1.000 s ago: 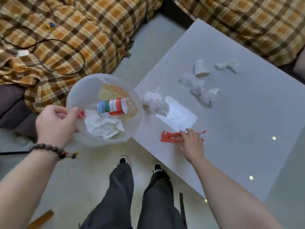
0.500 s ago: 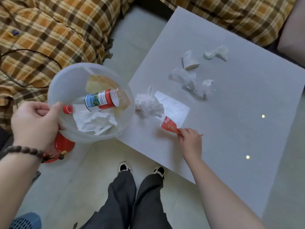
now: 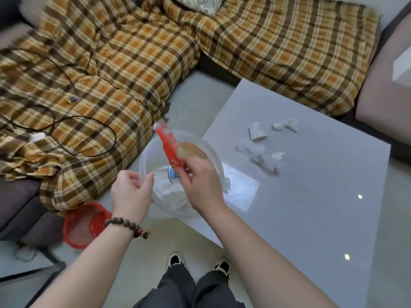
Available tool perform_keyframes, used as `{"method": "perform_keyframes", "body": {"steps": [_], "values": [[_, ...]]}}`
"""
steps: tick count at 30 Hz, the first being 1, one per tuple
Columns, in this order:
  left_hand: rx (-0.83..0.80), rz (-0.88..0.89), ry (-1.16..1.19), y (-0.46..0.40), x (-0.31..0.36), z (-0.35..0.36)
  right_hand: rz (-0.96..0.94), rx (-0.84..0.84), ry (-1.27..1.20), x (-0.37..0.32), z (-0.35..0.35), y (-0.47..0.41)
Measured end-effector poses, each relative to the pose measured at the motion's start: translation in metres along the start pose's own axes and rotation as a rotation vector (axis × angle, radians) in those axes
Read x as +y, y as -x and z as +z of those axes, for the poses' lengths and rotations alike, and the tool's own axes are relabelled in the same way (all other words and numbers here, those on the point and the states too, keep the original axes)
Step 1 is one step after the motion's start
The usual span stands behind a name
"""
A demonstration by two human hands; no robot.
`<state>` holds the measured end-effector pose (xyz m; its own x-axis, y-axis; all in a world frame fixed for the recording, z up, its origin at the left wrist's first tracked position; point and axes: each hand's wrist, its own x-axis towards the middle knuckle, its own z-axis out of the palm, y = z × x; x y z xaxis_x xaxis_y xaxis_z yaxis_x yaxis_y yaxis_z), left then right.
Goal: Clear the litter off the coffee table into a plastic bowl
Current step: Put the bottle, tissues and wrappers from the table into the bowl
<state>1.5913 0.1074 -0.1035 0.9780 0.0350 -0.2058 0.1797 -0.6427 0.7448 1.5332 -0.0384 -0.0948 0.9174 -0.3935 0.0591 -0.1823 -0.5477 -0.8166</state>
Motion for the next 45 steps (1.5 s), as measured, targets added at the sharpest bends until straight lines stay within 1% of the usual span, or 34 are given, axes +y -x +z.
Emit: {"method": "perform_keyframes", "body": {"steps": [3, 4, 7, 12, 16, 18, 21, 25, 28, 31, 35, 39, 42, 45], "values": [[-0.001, -0.004, 0.011, 0.003, 0.013, -0.003, 0.124, -0.212, 0.067, -0.001, 0.002, -0.007], [0.001, -0.009, 0.015, 0.004, 0.017, -0.004, 0.138, -0.263, 0.076, 0.000, -0.001, -0.008], [0.009, -0.014, 0.016, 0.002, 0.025, -0.006, 0.103, -0.316, 0.111, 0.006, -0.014, -0.014], [0.024, -0.008, 0.005, -0.010, 0.035, -0.006, 0.059, -0.230, 0.117, 0.014, -0.042, -0.023], [0.014, -0.005, -0.013, -0.035, 0.039, -0.008, 0.104, -0.135, 0.134, 0.033, -0.053, -0.028], [0.009, 0.001, -0.025, -0.057, 0.040, -0.011, 0.192, -0.078, 0.138, 0.052, -0.055, -0.030], [-0.015, 0.018, -0.042, -0.101, 0.039, -0.012, 0.383, -0.015, 0.186, 0.089, -0.043, -0.032], [-0.109, 0.061, -0.100, -0.174, 0.032, -0.005, 0.669, 0.041, 0.216, 0.123, 0.000, -0.030], [-0.209, 0.108, -0.148, -0.227, 0.029, -0.002, 0.841, 0.054, 0.230, 0.129, 0.042, -0.030], [-0.292, 0.166, -0.196, -0.267, 0.030, 0.002, 0.925, 0.043, 0.268, 0.129, 0.074, -0.034], [-0.368, 0.226, -0.224, -0.297, 0.027, 0.016, 0.968, 0.044, 0.318, 0.142, 0.101, -0.044], [-0.421, 0.250, -0.237, -0.303, 0.019, 0.032, 0.973, 0.014, 0.363, 0.171, 0.117, -0.054], [-0.432, 0.271, -0.238, -0.304, 0.011, 0.041, 0.982, -0.023, 0.345, 0.193, 0.129, -0.058], [-0.431, 0.291, -0.236, -0.301, 0.007, 0.050, 1.034, -0.039, 0.310, 0.208, 0.135, -0.061]]}}
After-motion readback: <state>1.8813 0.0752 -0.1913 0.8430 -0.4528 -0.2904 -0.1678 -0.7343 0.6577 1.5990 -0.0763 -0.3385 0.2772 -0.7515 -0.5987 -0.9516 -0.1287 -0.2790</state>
